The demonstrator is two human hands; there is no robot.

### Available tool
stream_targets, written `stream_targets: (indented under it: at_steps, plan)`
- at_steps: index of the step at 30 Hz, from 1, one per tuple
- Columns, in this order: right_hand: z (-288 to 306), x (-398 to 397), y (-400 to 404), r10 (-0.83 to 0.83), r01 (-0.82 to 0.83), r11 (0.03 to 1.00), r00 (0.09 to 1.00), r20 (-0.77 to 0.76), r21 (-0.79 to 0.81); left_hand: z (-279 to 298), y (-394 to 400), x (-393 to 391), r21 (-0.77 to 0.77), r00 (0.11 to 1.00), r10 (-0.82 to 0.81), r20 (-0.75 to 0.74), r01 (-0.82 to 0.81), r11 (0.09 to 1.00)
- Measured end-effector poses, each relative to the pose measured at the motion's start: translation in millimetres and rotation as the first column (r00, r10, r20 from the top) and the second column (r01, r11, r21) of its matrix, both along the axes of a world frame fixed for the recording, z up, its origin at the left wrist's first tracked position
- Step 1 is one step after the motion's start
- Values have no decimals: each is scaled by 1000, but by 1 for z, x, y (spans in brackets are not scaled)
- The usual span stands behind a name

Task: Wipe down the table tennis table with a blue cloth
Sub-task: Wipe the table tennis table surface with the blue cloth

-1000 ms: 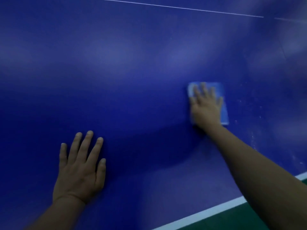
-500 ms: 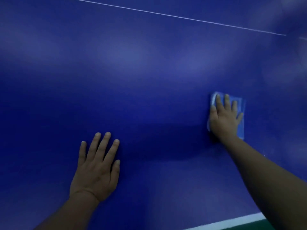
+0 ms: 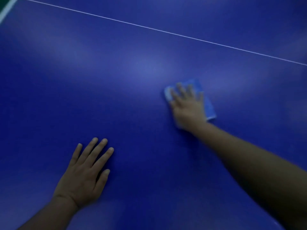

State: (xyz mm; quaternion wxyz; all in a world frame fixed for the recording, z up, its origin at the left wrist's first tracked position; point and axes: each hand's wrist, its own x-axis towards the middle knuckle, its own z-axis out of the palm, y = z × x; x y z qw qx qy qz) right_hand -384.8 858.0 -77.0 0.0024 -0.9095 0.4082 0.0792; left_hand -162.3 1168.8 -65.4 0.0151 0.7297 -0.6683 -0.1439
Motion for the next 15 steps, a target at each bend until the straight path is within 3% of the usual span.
stream_targets:
  at_steps: [2,3,5,6,7,9,11,12,14,15]
  plan:
    - [4,-60,-53,-401,402,915,915,50,-12,2,0,-2,-8,1000,8,-8,-8,1000]
    - [11,-82,-70,-607,606,794,785,125,53,3,0,-4,-18,1000,15,-21,-15,1000]
    - [19,-91,-75,-812,797,580,547,206,168,7,-2,-5,-62,998,41,-50,-44,997]
    - [18,-78,-65,-817,806,570,536,212,161,9,-6,-4,-92,996,66,-64,-72,993]
    - [13,-62,-49,-755,751,650,619,218,117,11,-12,-4,-125,992,100,-75,-109,986]
    - [0,-26,-3,-422,421,906,886,192,46,15,-32,-5,-191,977,195,-90,-209,959]
    - [-5,-16,20,-80,67,993,986,149,93,16,-61,-6,-218,958,271,-94,-285,933]
    - [-2,-26,5,-18,5,995,992,128,102,16,-78,-8,-218,955,280,-97,-295,930]
    - [0,-64,-41,-240,239,971,968,79,19,16,-116,-14,-214,957,271,-101,-286,934]
    - [4,-86,-64,-463,464,886,879,114,24,15,-136,-18,-207,958,268,-97,-283,936]
